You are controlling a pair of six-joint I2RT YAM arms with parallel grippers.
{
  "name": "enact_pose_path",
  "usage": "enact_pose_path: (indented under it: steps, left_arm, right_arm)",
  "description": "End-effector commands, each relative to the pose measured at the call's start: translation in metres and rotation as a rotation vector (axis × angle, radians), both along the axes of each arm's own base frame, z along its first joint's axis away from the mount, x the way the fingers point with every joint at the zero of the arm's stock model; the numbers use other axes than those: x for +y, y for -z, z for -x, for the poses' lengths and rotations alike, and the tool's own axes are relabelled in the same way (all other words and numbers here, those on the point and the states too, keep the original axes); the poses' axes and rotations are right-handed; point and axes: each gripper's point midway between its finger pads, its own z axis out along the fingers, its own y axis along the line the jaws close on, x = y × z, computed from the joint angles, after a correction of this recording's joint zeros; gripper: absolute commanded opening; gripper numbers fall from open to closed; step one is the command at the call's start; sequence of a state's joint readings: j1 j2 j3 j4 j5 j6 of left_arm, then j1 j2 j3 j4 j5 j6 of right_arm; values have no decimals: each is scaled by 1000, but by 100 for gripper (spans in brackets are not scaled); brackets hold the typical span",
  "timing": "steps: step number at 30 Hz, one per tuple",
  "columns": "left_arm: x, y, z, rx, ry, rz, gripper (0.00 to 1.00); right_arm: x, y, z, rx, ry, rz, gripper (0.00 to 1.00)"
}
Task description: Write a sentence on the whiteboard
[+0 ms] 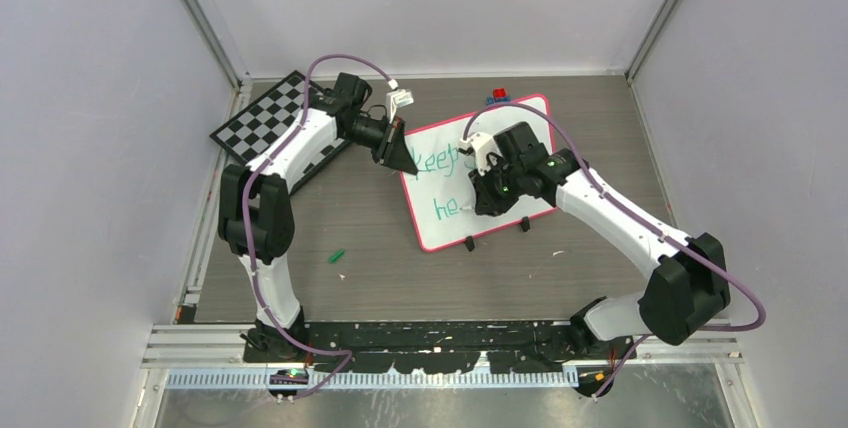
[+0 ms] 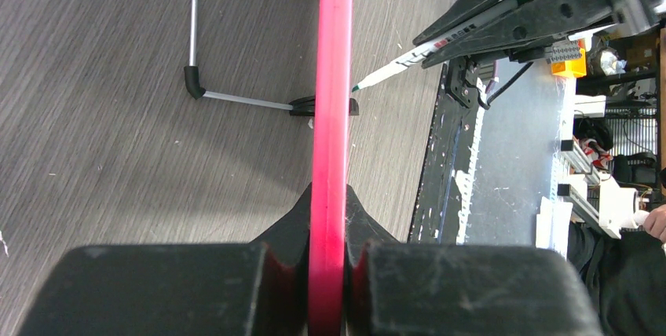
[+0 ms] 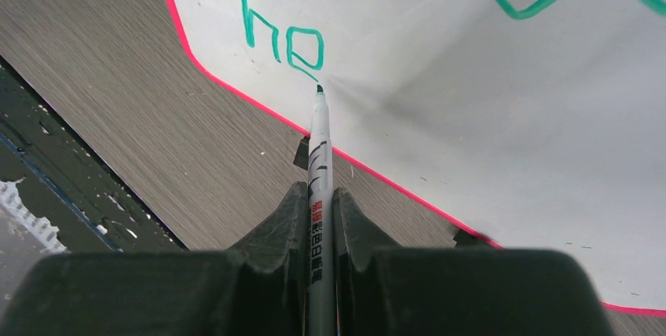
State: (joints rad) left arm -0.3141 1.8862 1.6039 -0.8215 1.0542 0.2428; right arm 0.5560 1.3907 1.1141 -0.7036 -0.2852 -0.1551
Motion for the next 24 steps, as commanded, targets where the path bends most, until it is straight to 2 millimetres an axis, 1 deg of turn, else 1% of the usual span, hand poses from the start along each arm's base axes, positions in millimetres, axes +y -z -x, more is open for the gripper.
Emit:
enact_pose_path:
  steps: [1,8,15,19,24]
  left_arm:
    - [6,-10,-1,-74,-15,-24,0]
    - [6,-10,-1,-79,-15,-24,0]
    - [7,-11,0,-81,-17,-25,0]
    - [7,-10,0,-79,-17,-27,0]
    - [7,-9,0,-76,-16,-28,0]
  right_arm:
    - [3,-38,-12,-106,16,-56,0]
    - [2,-33,-26,-114,59,-40,0]
    - [5,-31,-34,-122,70,-38,0]
    - [10,-30,-36,-113,67,-53,0]
    - [14,-25,-32,-87,56,-62,0]
